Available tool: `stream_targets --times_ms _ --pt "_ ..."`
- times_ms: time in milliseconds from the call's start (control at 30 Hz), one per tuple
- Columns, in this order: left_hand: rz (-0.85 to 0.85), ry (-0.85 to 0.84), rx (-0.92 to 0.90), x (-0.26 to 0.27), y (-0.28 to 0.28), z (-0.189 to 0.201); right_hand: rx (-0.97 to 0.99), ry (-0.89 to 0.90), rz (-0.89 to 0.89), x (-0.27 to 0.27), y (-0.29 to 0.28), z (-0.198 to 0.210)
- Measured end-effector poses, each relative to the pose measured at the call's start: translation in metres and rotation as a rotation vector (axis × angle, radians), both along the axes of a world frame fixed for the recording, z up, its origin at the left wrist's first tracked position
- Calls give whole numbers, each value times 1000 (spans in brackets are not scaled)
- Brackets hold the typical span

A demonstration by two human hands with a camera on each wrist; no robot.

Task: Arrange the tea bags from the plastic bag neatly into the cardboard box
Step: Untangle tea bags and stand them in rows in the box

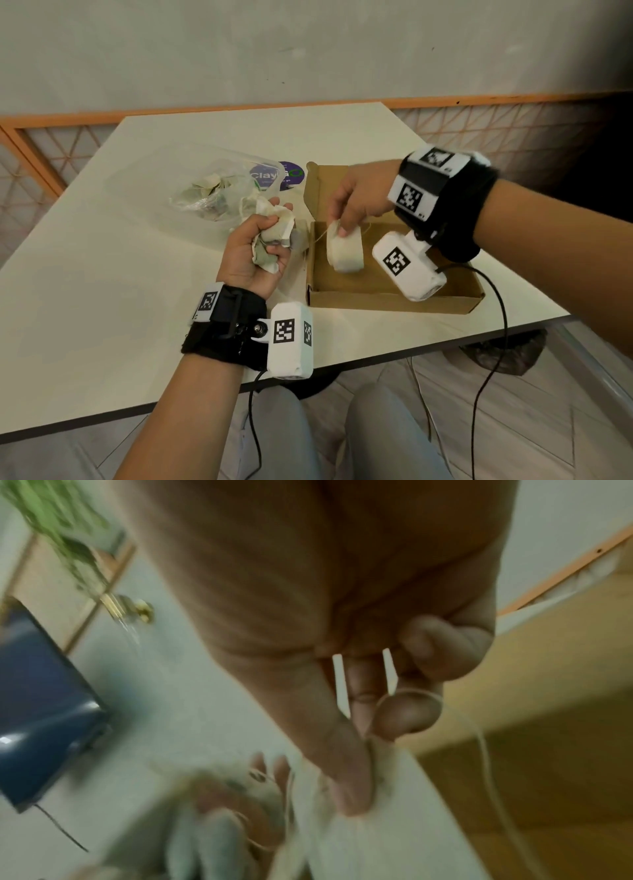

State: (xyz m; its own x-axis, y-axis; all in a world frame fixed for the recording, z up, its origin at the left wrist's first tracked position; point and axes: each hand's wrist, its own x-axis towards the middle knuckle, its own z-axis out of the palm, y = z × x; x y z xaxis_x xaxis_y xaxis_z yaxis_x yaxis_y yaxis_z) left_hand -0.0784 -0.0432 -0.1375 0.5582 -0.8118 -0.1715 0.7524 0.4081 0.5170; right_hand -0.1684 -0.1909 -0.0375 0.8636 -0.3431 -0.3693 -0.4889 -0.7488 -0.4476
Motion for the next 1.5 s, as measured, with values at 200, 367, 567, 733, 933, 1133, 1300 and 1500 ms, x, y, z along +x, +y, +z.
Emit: stream_targets --times_ms 200,367,567,733,933,1133,1300,1500 --pt "23 2 44 -1 -1 1 12 -34 -70 18 -1 -22" --pt "20 -2 46 0 -2 1 -60 51 26 24 6 -12" --pt "25 -4 50 1 -2 1 -238 78 44 29 4 -18" --pt "35 -1 60 0 -2 1 -313 -28 26 29 -2 -19" --pt "-4 25 39 0 -2 1 -381 -46 -31 35 -3 -19" --pt "-21 73 -3 0 -1 1 -469 -8 -46 28 -17 -26" --pt "-112 172 -174 10 6 4 -405 17 -40 19 -23 -27" --pt "-113 202 -205 11 11 4 -385 3 -4 17 -22 -28"
